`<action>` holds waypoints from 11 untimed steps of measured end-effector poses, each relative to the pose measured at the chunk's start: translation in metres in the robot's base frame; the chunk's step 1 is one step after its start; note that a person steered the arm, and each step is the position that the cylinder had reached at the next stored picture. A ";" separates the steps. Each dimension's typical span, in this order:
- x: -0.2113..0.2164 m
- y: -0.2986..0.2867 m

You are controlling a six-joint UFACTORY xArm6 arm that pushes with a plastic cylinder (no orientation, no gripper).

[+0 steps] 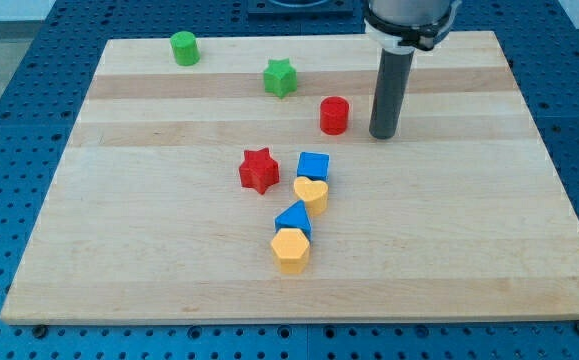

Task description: Adjust the red circle vertically above the blue cube

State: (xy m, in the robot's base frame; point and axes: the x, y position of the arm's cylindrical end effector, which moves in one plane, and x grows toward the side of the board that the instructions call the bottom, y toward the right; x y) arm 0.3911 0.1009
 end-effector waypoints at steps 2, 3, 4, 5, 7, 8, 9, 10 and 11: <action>-0.006 -0.022; -0.015 0.005; -0.016 -0.023; -0.016 -0.019; -0.049 -0.017; -0.049 -0.040; -0.021 -0.047; -0.019 -0.047; -0.006 -0.042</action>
